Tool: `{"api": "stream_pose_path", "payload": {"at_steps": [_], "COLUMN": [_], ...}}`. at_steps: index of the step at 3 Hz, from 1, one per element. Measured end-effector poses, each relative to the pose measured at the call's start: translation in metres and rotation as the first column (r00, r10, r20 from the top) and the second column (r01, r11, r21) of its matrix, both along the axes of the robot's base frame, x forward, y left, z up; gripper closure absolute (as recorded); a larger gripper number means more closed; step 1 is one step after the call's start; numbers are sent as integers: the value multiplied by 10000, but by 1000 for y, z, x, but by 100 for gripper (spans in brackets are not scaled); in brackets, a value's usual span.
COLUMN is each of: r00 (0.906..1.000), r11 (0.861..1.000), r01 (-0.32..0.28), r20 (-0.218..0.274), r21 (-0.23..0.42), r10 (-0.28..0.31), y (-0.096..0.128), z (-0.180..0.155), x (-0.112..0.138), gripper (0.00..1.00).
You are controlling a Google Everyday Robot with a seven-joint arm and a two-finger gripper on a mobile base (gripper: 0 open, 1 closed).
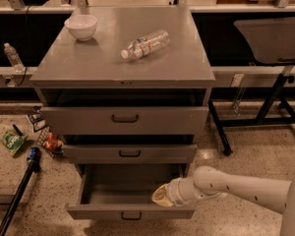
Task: Close bottom drawer
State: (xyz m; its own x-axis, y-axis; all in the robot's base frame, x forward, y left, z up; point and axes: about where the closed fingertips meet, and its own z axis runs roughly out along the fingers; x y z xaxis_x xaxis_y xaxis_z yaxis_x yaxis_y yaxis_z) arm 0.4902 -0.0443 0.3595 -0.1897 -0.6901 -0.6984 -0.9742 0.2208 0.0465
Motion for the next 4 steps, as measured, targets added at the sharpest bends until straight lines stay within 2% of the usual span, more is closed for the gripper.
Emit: {"api": "stream_pose_path", "payload": {"at_steps": [1, 2, 4], "r00": [9997, 9989, 9874], "r11": [9998, 9994, 9874], "r01": [135, -309, -1585], "r20": [-229, -352, 25], "r21": [111, 125, 25], "r10": [-133, 313, 1585], "y": [3, 9, 24], "z": [-41, -79, -123], "x": [-4, -8, -23], "gripper": [100, 100, 100]}}
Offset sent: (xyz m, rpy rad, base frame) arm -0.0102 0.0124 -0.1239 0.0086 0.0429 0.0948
